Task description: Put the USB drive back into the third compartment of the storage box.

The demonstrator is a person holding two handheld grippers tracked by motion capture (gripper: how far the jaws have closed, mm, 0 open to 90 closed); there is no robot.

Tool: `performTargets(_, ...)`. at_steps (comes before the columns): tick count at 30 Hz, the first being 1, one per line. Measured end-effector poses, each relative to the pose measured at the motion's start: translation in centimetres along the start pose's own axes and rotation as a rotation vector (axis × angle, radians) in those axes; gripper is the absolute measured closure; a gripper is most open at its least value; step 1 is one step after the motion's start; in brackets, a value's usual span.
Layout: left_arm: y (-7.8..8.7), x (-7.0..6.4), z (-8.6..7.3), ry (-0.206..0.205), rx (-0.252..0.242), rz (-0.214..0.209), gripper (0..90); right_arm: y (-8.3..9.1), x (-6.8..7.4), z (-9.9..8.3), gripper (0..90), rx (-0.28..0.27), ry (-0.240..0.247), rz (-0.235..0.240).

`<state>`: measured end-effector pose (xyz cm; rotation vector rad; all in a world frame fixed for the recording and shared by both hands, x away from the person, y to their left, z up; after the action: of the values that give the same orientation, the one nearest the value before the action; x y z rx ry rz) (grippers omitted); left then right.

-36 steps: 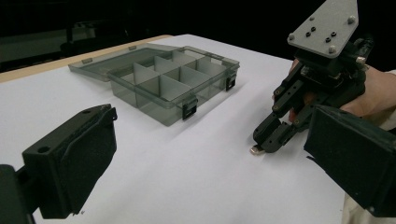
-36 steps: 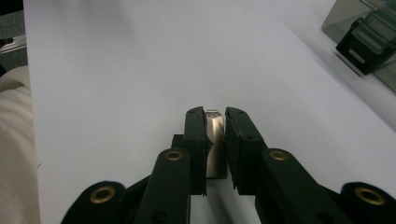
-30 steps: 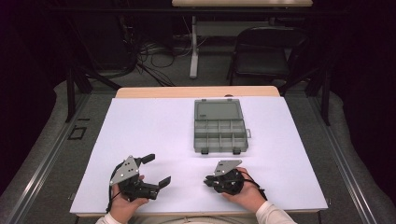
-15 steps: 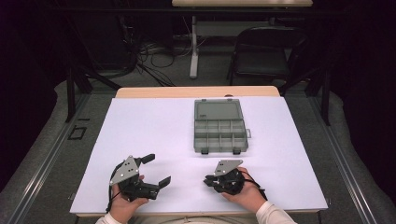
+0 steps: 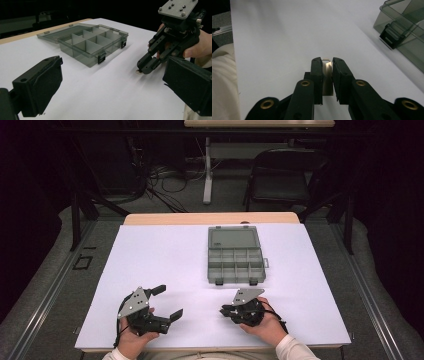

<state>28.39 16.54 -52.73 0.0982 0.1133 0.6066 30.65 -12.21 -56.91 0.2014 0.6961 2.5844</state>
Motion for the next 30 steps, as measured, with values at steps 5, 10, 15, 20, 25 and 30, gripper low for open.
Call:
performTargets(5,0.0,0.0,0.0,0.0,0.0,0.001,2.0,0.5,-0.4,0.2,79.4,-0.013,-0.012,-0.016)
performTargets(10,0.0,0.0,0.0,0.002,0.002,-0.002,2.2,1.0,-0.8,0.4,79.4,-0.03,-0.022,-0.028)
performTargets(15,0.0,0.0,0.0,0.001,0.0,0.002,2.2,1.5,-1.2,0.5,79.4,-0.043,-0.036,-0.045)
performTargets(20,0.0,0.0,0.0,0.002,0.003,-0.004,2.2,1.9,-1.6,0.6,79.4,-0.06,-0.046,-0.062)
performTargets(25,0.0,0.0,0.0,0.004,0.0,-0.002,2.3,2.3,-2.0,0.6,79.4,-0.072,-0.055,-0.082)
performTargets(30,-0.1,0.1,-0.1,0.005,0.001,-0.001,2.2,2.8,-2.5,0.6,79.4,-0.085,-0.063,-0.103)
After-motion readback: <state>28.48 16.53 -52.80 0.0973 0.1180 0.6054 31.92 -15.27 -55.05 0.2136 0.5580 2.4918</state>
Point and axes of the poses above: each handheld gripper's, and its own axes: y roughly backward along the jaws, z roughly out of its top, x roughly to its left, the point moved 3 cm from there along -y, roughly forward along the jaws, and after that the axes turned 9 degrees about -x, right-handed, at the moved point
